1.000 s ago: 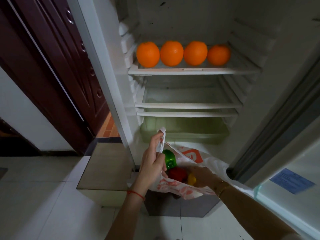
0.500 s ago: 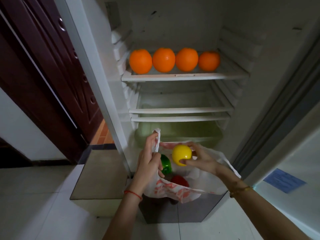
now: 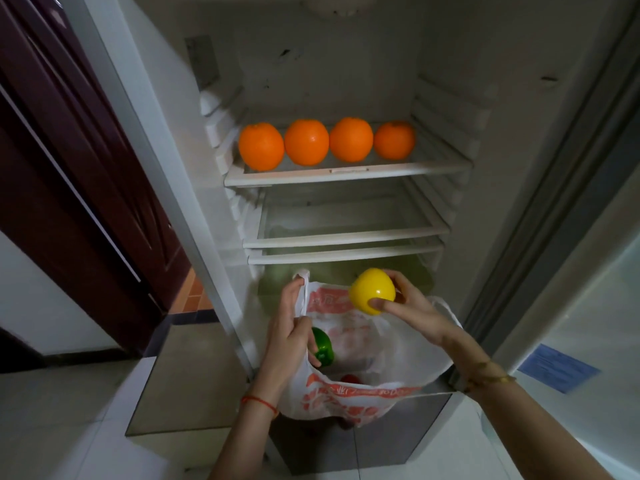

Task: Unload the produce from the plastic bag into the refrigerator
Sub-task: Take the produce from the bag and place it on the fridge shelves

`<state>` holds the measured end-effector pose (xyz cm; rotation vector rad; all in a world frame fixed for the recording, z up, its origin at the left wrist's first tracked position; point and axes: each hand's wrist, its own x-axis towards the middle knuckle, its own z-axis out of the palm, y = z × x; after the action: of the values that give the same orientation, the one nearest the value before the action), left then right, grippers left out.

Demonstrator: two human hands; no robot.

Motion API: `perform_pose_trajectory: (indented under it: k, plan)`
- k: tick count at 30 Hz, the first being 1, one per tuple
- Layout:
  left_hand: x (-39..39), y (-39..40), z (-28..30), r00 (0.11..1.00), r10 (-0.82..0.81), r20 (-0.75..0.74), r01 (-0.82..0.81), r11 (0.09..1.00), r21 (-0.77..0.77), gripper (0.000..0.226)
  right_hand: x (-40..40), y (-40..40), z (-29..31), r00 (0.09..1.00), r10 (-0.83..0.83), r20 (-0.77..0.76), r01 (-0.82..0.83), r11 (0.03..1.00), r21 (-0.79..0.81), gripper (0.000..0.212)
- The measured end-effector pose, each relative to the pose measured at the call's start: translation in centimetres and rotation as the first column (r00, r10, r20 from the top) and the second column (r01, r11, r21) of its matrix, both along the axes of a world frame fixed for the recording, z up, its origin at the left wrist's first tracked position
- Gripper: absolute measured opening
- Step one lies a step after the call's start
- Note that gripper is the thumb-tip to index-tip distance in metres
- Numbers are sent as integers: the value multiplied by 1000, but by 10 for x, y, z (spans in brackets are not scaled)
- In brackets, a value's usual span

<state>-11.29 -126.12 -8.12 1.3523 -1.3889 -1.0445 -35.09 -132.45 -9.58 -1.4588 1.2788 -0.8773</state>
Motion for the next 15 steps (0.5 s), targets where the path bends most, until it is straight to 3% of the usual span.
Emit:
perform_pose_trajectory:
  k: [6,11,13,15]
  plan:
    - [-6,-7,1,1000,-15,-13,15,1000,25,59,4,1,76,966,-162,202,207,951,-230,74]
    - [-11,-10,6,999,-17,-32,18,999,37,57,-6,-27,127,849,-435,298,527,714,-460,67]
    - [-12,-10,7,999,-20,-37,21,999,48,58,-12,-44,147,803,-528,277,586,611,-532,73]
    - [-11,-11,8,999,-22,-39,24,998,50,59,-16,-61,165,771,-591,238,607,566,-558,75]
